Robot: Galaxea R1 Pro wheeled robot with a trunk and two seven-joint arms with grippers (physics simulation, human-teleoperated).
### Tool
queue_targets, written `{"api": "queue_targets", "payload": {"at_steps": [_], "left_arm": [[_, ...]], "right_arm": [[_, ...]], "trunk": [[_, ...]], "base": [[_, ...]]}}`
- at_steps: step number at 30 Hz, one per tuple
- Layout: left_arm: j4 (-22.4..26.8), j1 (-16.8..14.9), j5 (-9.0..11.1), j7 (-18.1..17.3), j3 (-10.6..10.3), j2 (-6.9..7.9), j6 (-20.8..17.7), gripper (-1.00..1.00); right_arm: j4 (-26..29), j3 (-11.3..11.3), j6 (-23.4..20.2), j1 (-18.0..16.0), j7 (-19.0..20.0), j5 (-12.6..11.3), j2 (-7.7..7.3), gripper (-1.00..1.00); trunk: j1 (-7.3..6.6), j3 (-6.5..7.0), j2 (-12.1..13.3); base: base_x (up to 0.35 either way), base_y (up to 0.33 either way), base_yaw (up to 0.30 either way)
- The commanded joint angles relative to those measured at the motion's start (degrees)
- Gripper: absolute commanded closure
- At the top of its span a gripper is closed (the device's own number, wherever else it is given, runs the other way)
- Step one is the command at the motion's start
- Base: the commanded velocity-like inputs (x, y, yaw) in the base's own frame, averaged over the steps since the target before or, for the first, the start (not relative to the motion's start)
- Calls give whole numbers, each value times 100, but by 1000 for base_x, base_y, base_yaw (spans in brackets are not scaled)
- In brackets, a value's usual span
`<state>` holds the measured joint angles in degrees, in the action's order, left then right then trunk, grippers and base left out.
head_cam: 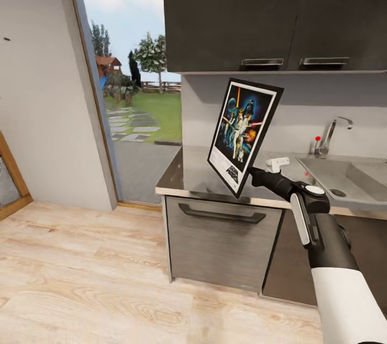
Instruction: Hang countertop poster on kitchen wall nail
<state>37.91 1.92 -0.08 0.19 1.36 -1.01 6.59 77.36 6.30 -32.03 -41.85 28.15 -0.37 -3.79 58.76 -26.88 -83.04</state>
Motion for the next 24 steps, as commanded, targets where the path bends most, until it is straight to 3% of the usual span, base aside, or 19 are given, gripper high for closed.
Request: {"api": "queue_targets", "payload": {"at_steps": [1, 17, 24], "left_arm": [[6, 1, -1, 1, 13, -4, 9, -100], [6, 2, -1, -1, 13, -4, 9, -100], [18, 1, 1, -16, 21, 4, 10, -100]], "right_arm": [[7, 9, -40, 6, 50, -16, 1, 100], [16, 17, -35, 55, 386, -13, -10, 100], [40, 42, -19, 142, 1656, 23, -23, 100]], "trunk": [[-4, -5, -3], [-4, -5, -3], [-4, -5, -3]], "base": [[-336, 0, 0], [-336, 0, 0], [-336, 0, 0]]}}
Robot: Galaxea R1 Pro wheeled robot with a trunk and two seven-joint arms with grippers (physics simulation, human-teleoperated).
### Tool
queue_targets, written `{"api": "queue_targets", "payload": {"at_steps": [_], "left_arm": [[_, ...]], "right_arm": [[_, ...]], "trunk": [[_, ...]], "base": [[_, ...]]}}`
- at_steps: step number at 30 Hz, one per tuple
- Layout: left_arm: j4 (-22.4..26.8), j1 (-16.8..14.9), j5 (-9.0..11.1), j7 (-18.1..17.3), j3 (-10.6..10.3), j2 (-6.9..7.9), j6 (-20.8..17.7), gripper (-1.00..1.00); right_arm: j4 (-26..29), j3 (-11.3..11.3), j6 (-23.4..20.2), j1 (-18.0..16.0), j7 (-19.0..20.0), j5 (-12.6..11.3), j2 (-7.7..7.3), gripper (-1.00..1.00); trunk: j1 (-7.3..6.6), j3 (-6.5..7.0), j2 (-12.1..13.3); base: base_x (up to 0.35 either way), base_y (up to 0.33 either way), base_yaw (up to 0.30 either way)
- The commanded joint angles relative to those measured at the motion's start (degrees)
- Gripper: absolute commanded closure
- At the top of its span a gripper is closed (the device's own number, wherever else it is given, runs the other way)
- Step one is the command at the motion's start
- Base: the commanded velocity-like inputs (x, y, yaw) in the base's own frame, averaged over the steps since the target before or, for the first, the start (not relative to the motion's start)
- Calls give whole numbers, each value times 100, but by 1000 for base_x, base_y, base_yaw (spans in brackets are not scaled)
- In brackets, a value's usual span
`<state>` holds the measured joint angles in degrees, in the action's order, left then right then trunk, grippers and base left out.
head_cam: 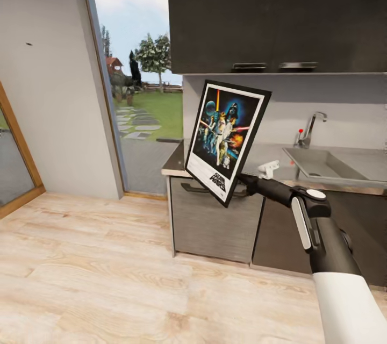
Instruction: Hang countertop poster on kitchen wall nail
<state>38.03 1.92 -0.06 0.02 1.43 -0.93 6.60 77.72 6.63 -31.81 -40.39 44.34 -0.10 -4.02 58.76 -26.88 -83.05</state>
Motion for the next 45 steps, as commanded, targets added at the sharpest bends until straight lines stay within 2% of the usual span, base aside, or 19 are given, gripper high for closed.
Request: {"api": "queue_targets", "payload": {"at_steps": [1, 6, 12, 16, 19, 23, 26, 27, 31, 39, 45], "left_arm": [[7, 1, 2, -2, 14, 12, 8, -100], [17, 2, 22, -14, 15, 139, 8, -100], [27, 1, 30, -28, 11, 186, 14, -100], [68, 1, 29, -105, -23, 196, 22, -100], [72, 2, 23, -625, -28, 198, 25, -100], [42, 2, 15, -1035, -7, 200, 22, -100], [17, 1, 9, -1445, 2, 199, 19, -100], [12, 1, 8, -1572, 4, 201, 18, -100], [12, 1, 6, -1679, 6, 201, 17, -100], [14, 1, 6, -1703, 14, 204, 17, -100], [6, 1, 6, -1707, 15, 199, 8, -100]], "right_arm": [[6, 10, -40, 12, 124, -3, 0, 100], [24, 14, -32, 110, 507, -3, -6, 100], [66, 21, -17, 216, 975, 28, -18, 100], [81, 22, 27, 463, 1473, 34, -68, 100], [79, 30, 207, 706, 1636, 34, -86, 100], [79, 72, 281, 829, 1705, 33, -93, 100], [77, 198, 324, 998, 1844, 35, -97, 100], [72, 311, 345, 1109, 1946, 36, -98, 100], [54, 554, 507, 1222, 2156, 39, -98, 100], [57, 642, 582, 1257, 2364, 37, -98, 100], [68, 822, 588, 1261, 2434, 33, -98, 100]], "trunk": [[-4, -5, -3], [-4, -5, -3], [-4, -5, -3], [-4, -5, -3], [-4, -5, -3], [-4, -5, -3], [-4, -5, -3], [-4, -5, -3], [-4, -5, -3], [-4, -5, -3], [-135, 103, 237]], "base": [[-336, 0, 0], [-312, 0, 0], [-107, 0, 0], [-20, 0, 0], [-5, 0, 0], [-2, 0, 0], [0, 0, 0], [0, 0, 0], [0, 0, 0], [0, 0, 0], [0, 0, 0]]}}
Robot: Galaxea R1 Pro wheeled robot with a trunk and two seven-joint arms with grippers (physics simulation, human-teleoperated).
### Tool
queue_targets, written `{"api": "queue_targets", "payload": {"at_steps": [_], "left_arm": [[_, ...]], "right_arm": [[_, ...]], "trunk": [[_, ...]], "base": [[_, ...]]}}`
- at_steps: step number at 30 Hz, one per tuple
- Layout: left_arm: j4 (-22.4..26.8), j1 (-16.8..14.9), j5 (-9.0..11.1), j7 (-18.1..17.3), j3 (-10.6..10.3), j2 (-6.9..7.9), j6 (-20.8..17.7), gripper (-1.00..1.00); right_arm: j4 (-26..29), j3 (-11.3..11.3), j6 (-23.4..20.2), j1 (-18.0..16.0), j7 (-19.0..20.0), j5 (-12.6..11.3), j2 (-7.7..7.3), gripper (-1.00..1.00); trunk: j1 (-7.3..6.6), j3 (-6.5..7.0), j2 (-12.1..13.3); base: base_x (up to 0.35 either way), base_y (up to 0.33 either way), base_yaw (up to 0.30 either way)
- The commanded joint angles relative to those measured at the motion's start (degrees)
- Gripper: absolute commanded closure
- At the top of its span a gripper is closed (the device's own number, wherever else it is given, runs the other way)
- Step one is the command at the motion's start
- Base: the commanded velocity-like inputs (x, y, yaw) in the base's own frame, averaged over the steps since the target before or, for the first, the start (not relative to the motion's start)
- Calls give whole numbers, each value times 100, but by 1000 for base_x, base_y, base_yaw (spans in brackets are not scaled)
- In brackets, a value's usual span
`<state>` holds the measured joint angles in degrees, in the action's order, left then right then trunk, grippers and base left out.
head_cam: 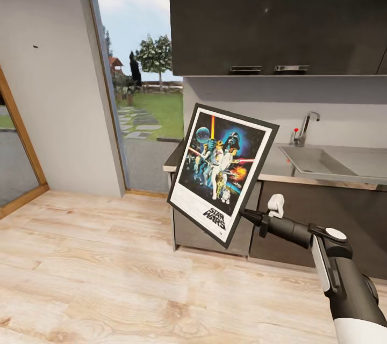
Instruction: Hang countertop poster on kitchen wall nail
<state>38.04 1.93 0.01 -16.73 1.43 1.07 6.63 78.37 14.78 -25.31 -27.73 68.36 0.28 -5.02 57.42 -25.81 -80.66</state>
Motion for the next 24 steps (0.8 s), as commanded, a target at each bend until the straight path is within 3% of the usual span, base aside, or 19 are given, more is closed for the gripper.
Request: {"api": "queue_targets", "payload": {"at_steps": [1, 13, 24], "left_arm": [[4, 1, -1, -32, 15, -2, 5, -100], [-6, 1, -5, -24, 15, 6, 5, -100], [-1, 3, -1, -31, 9, 149, -3, -100]], "right_arm": [[3, 10, -62, -4, 32, -7, 1, 100], [3, 24, -64, -4, 36, -10, 1, 100], [3, 25, -68, -4, 37, -8, 1, 100]], "trunk": [[-23, 14, 39], [-286, 229, 520], [-528, 426, 961]], "base": [[0, 0, 0], [0, 0, 0], [0, 0, 0]]}}
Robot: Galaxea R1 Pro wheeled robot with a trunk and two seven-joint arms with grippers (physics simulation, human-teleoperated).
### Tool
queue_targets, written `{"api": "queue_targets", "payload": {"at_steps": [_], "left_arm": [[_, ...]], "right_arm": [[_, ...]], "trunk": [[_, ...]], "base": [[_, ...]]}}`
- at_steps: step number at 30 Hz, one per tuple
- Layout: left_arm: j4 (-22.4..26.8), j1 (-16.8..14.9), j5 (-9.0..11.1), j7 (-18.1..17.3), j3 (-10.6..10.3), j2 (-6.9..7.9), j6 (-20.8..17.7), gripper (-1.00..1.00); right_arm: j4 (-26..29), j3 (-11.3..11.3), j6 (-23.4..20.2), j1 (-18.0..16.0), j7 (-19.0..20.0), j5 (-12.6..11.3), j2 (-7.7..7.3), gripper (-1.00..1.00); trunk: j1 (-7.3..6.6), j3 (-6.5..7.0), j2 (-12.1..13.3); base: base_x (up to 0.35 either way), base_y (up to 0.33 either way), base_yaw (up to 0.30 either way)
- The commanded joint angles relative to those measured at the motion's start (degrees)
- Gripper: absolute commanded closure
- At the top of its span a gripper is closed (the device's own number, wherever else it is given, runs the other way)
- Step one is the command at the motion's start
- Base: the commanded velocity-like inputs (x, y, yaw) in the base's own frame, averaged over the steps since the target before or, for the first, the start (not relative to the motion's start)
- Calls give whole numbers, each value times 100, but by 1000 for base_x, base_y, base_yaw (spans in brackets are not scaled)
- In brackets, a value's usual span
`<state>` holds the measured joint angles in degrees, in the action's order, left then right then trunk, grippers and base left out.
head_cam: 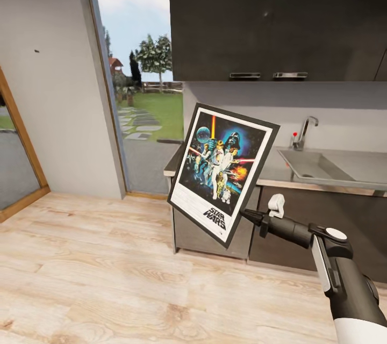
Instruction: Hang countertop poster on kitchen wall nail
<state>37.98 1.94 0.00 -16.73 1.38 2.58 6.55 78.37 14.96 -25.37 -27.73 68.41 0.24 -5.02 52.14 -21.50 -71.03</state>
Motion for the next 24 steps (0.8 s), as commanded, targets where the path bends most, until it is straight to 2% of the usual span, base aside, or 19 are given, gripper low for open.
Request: {"api": "queue_targets", "payload": {"at_steps": [1, 24], "left_arm": [[3, 0, 0, -31, 14, 5, 5, -100], [-1, -1, 0, -32, 12, 15, 5, -100]], "right_arm": [[3, 9, -61, -4, 32, -2, 1, 100], [3, 14, -61, -4, 32, 11, -42, 100]], "trunk": [[-22, 13, 38], [-527, 426, 960]], "base": [[0, 0, 0], [0, 0, 0]]}}
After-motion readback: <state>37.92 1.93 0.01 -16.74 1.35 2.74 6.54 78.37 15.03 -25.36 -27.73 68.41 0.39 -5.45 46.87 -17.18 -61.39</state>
